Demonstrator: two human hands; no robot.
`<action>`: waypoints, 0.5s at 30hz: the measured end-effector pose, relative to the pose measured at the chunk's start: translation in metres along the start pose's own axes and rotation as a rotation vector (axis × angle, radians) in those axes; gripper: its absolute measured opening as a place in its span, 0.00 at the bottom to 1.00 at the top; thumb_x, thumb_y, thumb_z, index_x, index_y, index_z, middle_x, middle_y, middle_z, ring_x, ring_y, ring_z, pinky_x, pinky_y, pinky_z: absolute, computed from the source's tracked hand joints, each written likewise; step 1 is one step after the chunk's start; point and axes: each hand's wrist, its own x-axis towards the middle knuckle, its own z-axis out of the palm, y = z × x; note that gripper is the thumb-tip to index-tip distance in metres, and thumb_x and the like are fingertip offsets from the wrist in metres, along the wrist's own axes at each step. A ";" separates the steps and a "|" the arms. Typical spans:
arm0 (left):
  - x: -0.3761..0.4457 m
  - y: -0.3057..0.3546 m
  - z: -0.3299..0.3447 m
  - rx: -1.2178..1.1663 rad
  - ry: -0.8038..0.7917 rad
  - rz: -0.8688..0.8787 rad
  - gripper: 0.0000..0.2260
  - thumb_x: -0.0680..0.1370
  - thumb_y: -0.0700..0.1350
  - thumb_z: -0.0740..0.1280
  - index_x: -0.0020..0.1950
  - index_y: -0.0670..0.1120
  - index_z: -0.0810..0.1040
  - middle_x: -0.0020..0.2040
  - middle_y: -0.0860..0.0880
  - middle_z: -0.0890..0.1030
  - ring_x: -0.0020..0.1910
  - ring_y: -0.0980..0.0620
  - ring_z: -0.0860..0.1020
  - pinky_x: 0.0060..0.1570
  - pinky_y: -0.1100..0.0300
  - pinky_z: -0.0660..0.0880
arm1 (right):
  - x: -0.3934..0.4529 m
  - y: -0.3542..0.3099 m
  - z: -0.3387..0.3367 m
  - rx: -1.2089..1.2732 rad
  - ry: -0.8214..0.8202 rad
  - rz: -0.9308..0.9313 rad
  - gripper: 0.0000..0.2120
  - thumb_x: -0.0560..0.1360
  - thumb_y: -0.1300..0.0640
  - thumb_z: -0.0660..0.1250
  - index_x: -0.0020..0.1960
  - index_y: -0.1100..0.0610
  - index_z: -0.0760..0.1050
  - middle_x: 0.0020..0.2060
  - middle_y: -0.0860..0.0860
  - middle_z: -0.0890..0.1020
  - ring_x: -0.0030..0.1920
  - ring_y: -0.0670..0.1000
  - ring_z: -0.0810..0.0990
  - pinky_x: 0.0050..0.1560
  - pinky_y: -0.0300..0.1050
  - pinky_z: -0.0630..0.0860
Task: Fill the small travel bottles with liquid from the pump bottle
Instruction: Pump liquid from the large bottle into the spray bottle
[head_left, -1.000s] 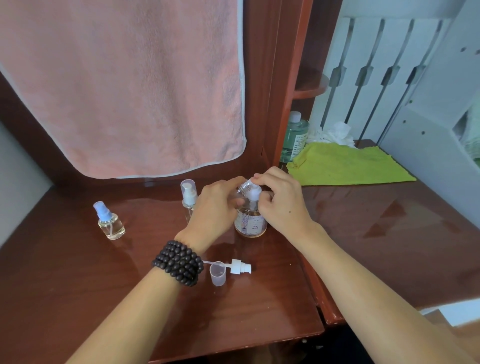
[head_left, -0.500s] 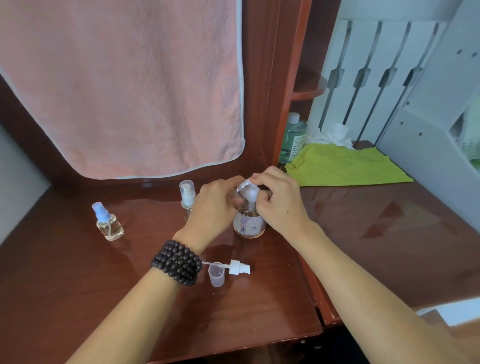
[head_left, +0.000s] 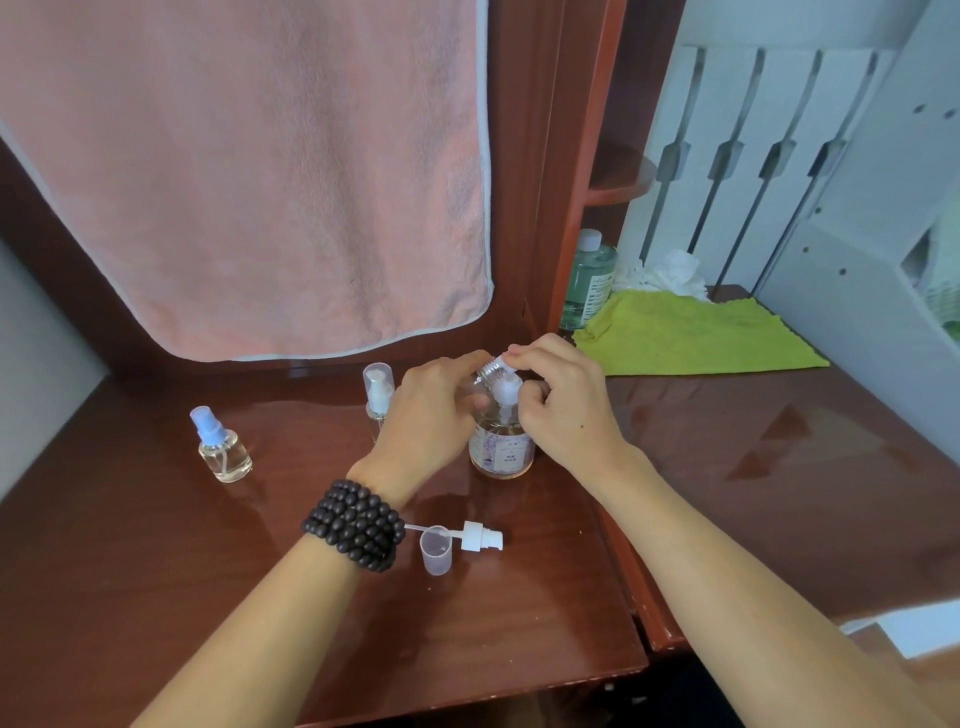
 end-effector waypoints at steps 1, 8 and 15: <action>0.000 -0.001 0.002 0.005 -0.005 -0.003 0.17 0.75 0.37 0.70 0.61 0.53 0.80 0.45 0.48 0.82 0.47 0.48 0.79 0.51 0.47 0.76 | -0.001 0.001 0.001 -0.006 0.002 0.005 0.21 0.64 0.74 0.57 0.48 0.64 0.84 0.44 0.55 0.83 0.50 0.50 0.83 0.45 0.57 0.80; -0.003 -0.002 0.005 -0.012 -0.012 -0.025 0.17 0.74 0.36 0.70 0.60 0.52 0.81 0.45 0.48 0.83 0.47 0.47 0.80 0.51 0.46 0.76 | -0.003 0.003 0.006 -0.028 -0.021 0.010 0.19 0.65 0.74 0.57 0.46 0.65 0.83 0.42 0.56 0.82 0.47 0.54 0.84 0.45 0.57 0.80; -0.001 0.003 -0.005 -0.018 -0.017 0.001 0.17 0.75 0.36 0.69 0.59 0.53 0.80 0.43 0.51 0.83 0.46 0.51 0.80 0.51 0.49 0.76 | 0.000 0.000 0.003 0.009 0.019 -0.005 0.22 0.65 0.73 0.56 0.49 0.63 0.84 0.45 0.56 0.83 0.51 0.54 0.84 0.45 0.58 0.80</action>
